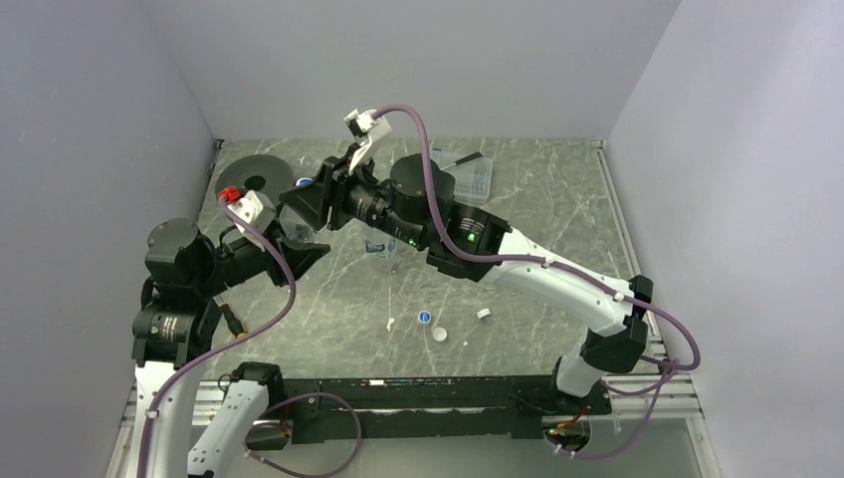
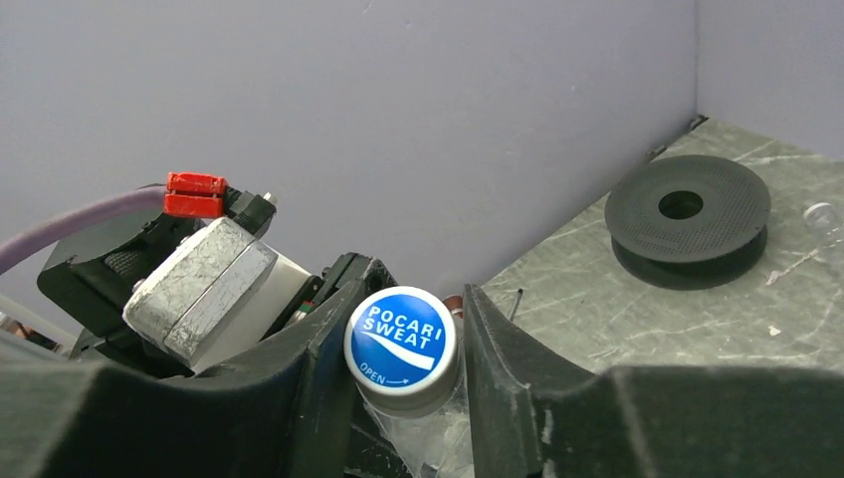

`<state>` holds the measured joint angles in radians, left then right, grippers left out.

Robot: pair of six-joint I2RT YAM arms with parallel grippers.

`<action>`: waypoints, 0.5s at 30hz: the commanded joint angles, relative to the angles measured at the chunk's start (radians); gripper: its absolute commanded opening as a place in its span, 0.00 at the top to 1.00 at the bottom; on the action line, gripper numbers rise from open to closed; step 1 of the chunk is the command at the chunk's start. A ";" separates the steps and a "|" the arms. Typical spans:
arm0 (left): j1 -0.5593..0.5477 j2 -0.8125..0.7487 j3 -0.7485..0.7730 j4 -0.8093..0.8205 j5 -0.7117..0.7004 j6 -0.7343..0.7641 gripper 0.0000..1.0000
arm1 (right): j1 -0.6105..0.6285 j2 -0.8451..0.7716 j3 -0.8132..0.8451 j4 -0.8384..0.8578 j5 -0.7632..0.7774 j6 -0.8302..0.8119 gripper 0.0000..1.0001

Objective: Unscrew the bottle caps
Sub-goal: Unscrew the bottle cap from the plastic bottle.

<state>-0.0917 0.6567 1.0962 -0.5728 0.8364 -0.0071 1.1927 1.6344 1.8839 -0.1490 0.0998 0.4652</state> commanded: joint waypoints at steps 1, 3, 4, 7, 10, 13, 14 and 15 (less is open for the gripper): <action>0.001 -0.016 0.001 0.048 0.016 -0.026 0.95 | 0.011 -0.021 0.028 0.072 0.045 -0.013 0.63; 0.001 -0.023 -0.006 0.049 0.013 -0.026 0.95 | 0.014 -0.030 0.016 0.079 0.060 -0.023 0.59; 0.001 -0.026 -0.009 0.053 0.012 -0.028 0.95 | 0.014 -0.033 0.012 0.081 0.065 -0.028 0.53; 0.001 -0.025 -0.012 0.056 0.008 -0.033 0.95 | 0.015 -0.044 0.006 0.087 0.080 -0.032 0.40; 0.001 -0.023 -0.009 0.054 0.009 -0.032 0.95 | 0.015 -0.052 -0.008 0.104 0.083 -0.032 0.36; 0.001 -0.023 -0.007 0.053 0.007 -0.031 0.95 | 0.014 -0.050 -0.002 0.102 0.075 -0.029 0.43; 0.001 -0.023 -0.008 0.054 0.006 -0.032 0.95 | 0.014 -0.044 0.004 0.095 0.075 -0.027 0.47; 0.001 -0.024 -0.008 0.056 0.006 -0.034 0.95 | 0.014 -0.037 0.014 0.082 0.074 -0.027 0.52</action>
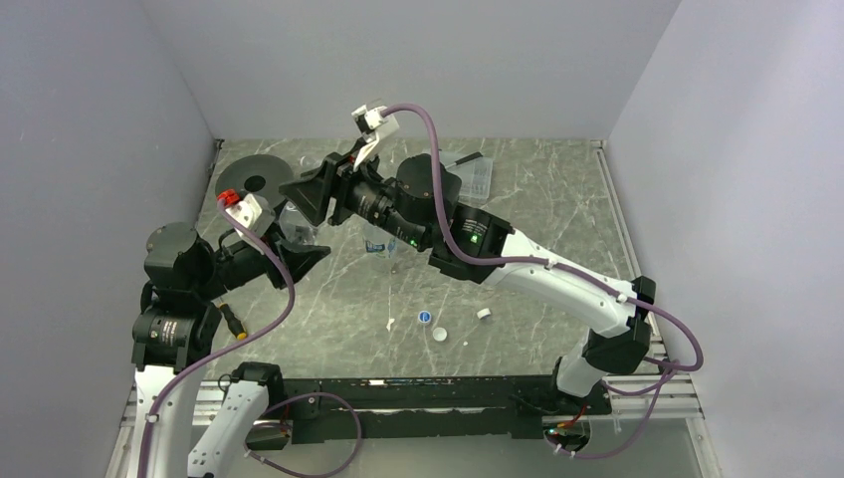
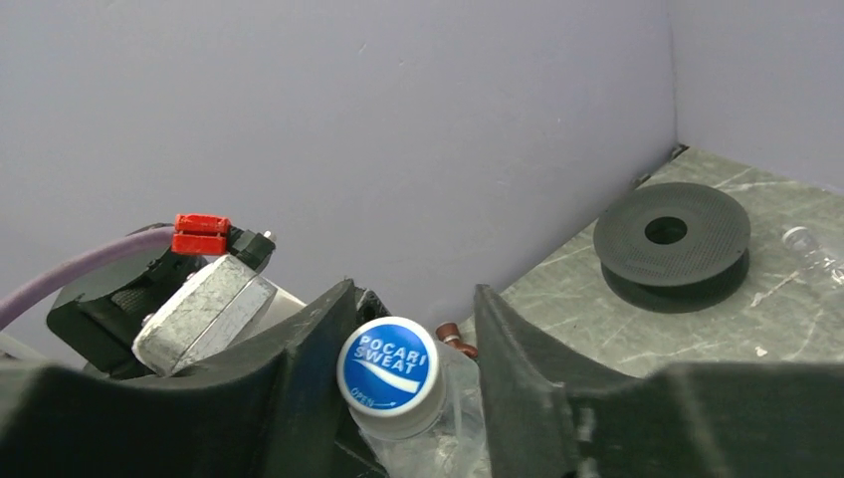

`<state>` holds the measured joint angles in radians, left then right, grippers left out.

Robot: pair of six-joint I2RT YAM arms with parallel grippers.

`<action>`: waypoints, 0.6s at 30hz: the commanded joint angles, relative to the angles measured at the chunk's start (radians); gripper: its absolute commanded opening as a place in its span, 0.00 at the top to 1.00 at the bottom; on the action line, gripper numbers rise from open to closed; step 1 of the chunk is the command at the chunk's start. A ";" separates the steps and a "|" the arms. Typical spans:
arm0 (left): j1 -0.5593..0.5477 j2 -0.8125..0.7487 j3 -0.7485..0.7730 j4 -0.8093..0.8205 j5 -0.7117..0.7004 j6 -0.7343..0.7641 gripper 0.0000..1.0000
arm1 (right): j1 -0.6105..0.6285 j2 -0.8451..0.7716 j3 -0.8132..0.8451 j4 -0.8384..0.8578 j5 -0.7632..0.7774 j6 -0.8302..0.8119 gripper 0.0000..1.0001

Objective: Unscrew the bottle caps
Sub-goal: Unscrew the bottle cap from the plastic bottle.

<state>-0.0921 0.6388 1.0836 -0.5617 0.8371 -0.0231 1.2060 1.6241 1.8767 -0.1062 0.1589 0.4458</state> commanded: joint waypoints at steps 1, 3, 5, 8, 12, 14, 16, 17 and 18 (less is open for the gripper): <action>0.002 -0.006 0.005 0.045 0.009 -0.019 0.95 | 0.001 -0.021 0.029 0.030 0.014 -0.006 0.57; 0.002 -0.005 0.005 0.048 0.009 -0.023 0.95 | 0.001 -0.017 0.033 0.024 0.009 -0.005 0.68; 0.002 -0.004 0.006 0.053 0.007 -0.025 0.95 | 0.000 -0.015 0.037 0.018 0.004 -0.007 0.77; 0.002 0.001 0.013 0.060 0.013 -0.032 0.95 | -0.002 -0.008 0.054 0.003 -0.014 -0.017 0.88; 0.002 0.017 0.031 0.077 0.052 -0.070 0.95 | -0.022 -0.022 0.048 0.026 -0.123 -0.045 1.00; 0.002 0.023 0.041 0.096 0.108 -0.102 0.97 | -0.051 -0.043 0.020 0.070 -0.254 -0.053 1.00; 0.002 0.026 0.050 0.136 0.197 -0.157 0.99 | -0.078 -0.073 -0.019 0.144 -0.403 -0.059 1.00; 0.002 0.028 0.051 0.168 0.248 -0.193 1.00 | -0.087 -0.087 -0.039 0.177 -0.469 -0.065 1.00; 0.002 0.029 0.052 0.207 0.305 -0.232 1.00 | -0.095 -0.099 -0.055 0.208 -0.539 -0.071 1.00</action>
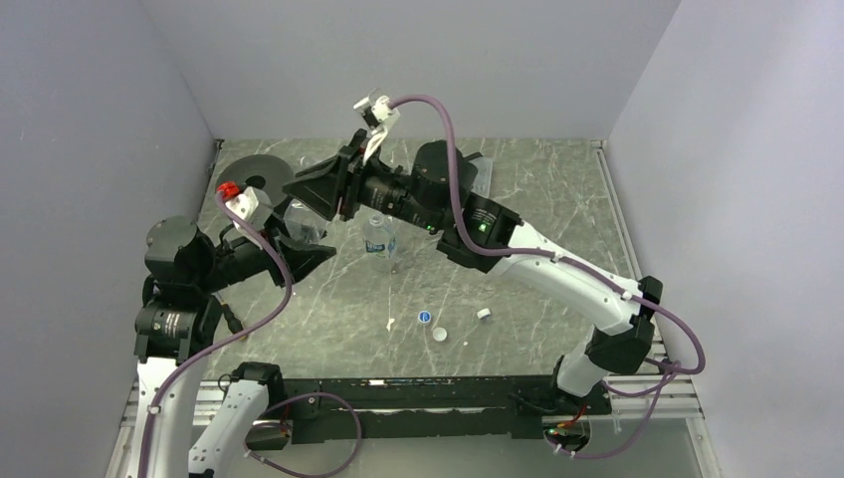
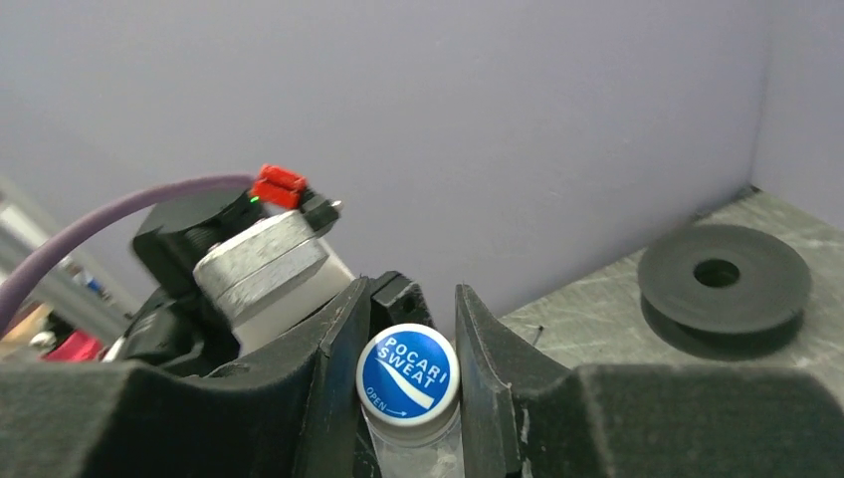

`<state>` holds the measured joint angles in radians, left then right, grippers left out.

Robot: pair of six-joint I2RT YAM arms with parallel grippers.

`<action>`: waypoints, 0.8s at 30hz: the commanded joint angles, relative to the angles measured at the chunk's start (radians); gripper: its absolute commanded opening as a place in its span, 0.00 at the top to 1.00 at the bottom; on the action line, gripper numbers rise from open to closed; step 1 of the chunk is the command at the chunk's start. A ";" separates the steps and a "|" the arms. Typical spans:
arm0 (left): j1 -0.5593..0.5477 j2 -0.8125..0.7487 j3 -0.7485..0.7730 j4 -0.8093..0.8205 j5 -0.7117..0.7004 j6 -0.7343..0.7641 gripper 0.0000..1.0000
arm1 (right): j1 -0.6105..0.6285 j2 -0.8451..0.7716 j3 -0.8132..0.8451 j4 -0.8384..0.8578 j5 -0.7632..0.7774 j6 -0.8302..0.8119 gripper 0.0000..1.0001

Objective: Unscrew the bottle caps
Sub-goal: Unscrew the bottle cap from the plastic bottle.

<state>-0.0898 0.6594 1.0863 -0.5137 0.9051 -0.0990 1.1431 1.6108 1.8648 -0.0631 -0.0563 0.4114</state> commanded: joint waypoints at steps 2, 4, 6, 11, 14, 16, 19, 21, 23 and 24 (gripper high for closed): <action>-0.001 0.016 0.049 0.254 0.319 -0.274 1.00 | -0.043 -0.104 -0.063 0.215 -0.454 -0.041 1.00; -0.001 0.029 0.047 0.363 0.401 -0.392 1.00 | -0.048 -0.111 -0.070 0.246 -0.538 -0.042 1.00; -0.001 0.042 0.047 0.465 0.444 -0.505 1.00 | -0.047 -0.119 -0.081 0.269 -0.589 -0.049 1.00; -0.001 0.042 0.058 0.504 0.459 -0.566 1.00 | -0.047 -0.138 -0.124 0.329 -0.656 -0.052 1.00; -0.001 0.035 0.045 0.506 0.470 -0.568 1.00 | -0.047 -0.125 -0.100 0.302 -0.707 -0.062 1.00; -0.001 0.036 0.052 0.441 0.467 -0.519 1.00 | -0.048 -0.117 -0.078 0.269 -0.684 -0.072 1.00; -0.001 0.036 0.085 0.243 0.413 -0.315 1.00 | -0.046 -0.126 -0.074 0.210 -0.449 -0.089 0.70; -0.001 0.036 0.111 0.089 0.326 -0.140 1.00 | -0.046 -0.139 -0.073 0.160 -0.221 -0.080 0.32; -0.001 0.031 0.118 -0.009 0.222 0.008 1.00 | -0.041 -0.160 -0.090 0.135 -0.034 -0.056 0.11; -0.001 0.024 0.111 -0.028 0.172 0.059 1.00 | -0.034 -0.165 -0.095 0.119 0.035 -0.046 0.07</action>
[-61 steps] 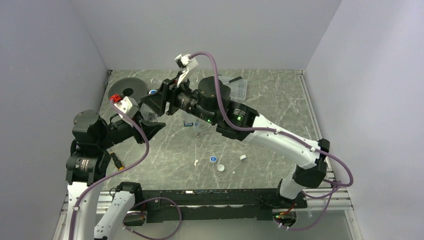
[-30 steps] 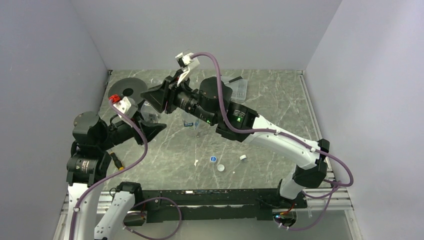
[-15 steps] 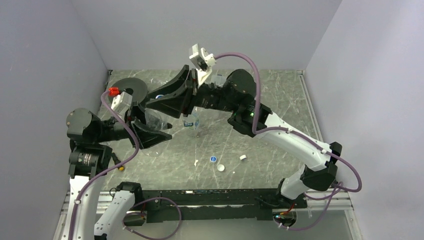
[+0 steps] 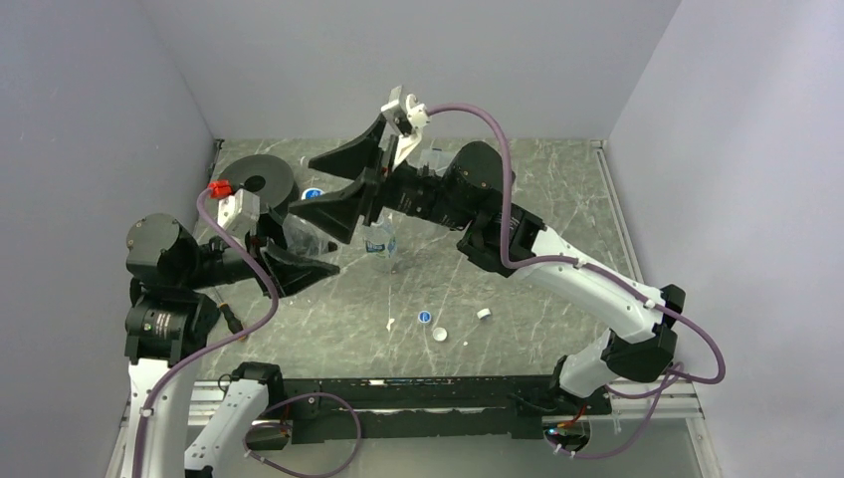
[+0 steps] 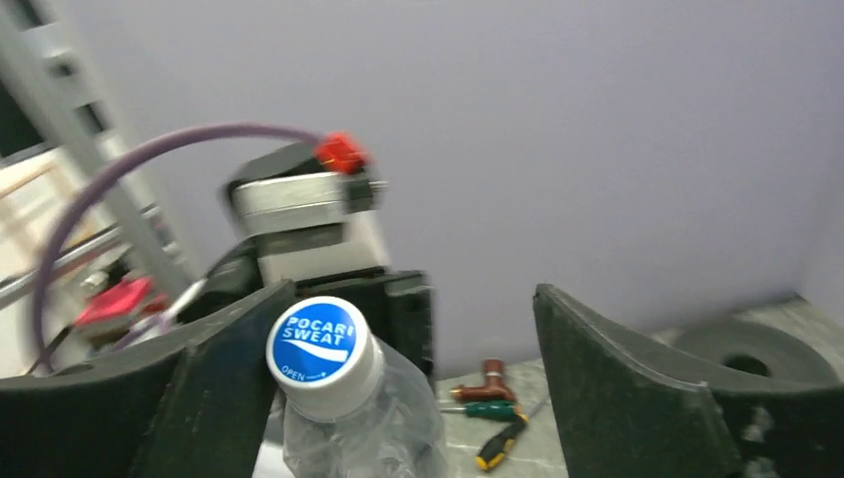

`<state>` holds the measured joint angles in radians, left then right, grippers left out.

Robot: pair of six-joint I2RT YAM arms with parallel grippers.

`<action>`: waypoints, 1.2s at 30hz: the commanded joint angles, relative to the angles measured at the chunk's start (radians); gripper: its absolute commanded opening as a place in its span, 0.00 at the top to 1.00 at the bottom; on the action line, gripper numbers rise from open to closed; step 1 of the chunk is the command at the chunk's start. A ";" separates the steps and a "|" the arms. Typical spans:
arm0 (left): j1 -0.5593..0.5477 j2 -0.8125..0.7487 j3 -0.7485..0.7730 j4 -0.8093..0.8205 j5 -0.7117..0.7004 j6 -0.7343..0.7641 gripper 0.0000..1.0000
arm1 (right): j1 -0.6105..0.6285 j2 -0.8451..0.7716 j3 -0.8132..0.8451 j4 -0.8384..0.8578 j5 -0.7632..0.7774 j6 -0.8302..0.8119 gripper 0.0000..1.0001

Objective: Unscrew the bottle caps
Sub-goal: Unscrew the bottle cap from the plastic bottle.

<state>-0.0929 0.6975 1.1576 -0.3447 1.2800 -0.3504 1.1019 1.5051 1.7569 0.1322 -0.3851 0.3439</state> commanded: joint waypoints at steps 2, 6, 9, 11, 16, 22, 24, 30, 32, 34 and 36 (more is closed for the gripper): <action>0.002 -0.036 0.012 -0.202 -0.312 0.403 1.00 | 0.044 -0.044 0.054 -0.158 0.525 0.025 0.02; 0.002 -0.083 -0.063 -0.160 -0.471 0.488 1.00 | 0.103 0.028 0.195 -0.335 0.714 0.023 0.00; 0.002 -0.085 -0.083 -0.158 -0.545 0.506 1.00 | 0.126 0.081 0.253 -0.397 0.757 0.026 0.05; 0.002 -0.079 -0.085 -0.163 -0.572 0.513 1.00 | 0.134 0.091 0.251 -0.391 0.764 0.032 0.10; 0.002 -0.070 -0.087 -0.172 -0.609 0.515 1.00 | 0.136 0.116 0.266 -0.380 0.751 0.051 0.23; 0.002 -0.070 -0.092 -0.158 -0.609 0.493 1.00 | 0.136 0.164 0.317 -0.406 0.723 0.078 0.32; 0.002 -0.069 -0.091 -0.158 -0.610 0.490 1.00 | 0.136 0.171 0.316 -0.401 0.718 0.090 0.35; 0.002 -0.065 -0.087 -0.160 -0.601 0.480 1.00 | 0.134 0.175 0.313 -0.375 0.708 0.097 0.59; 0.002 -0.065 -0.089 -0.159 -0.594 0.475 1.00 | 0.134 0.164 0.296 -0.359 0.709 0.091 0.70; 0.002 -0.066 -0.091 -0.159 -0.581 0.468 1.00 | 0.134 0.150 0.278 -0.342 0.712 0.081 0.82; 0.002 -0.063 -0.089 -0.160 -0.562 0.459 1.00 | 0.133 0.136 0.264 -0.327 0.707 0.064 0.97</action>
<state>-0.0902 0.6304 1.0660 -0.5289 0.6849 0.1333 1.2388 1.6924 2.0251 -0.2752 0.3157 0.4362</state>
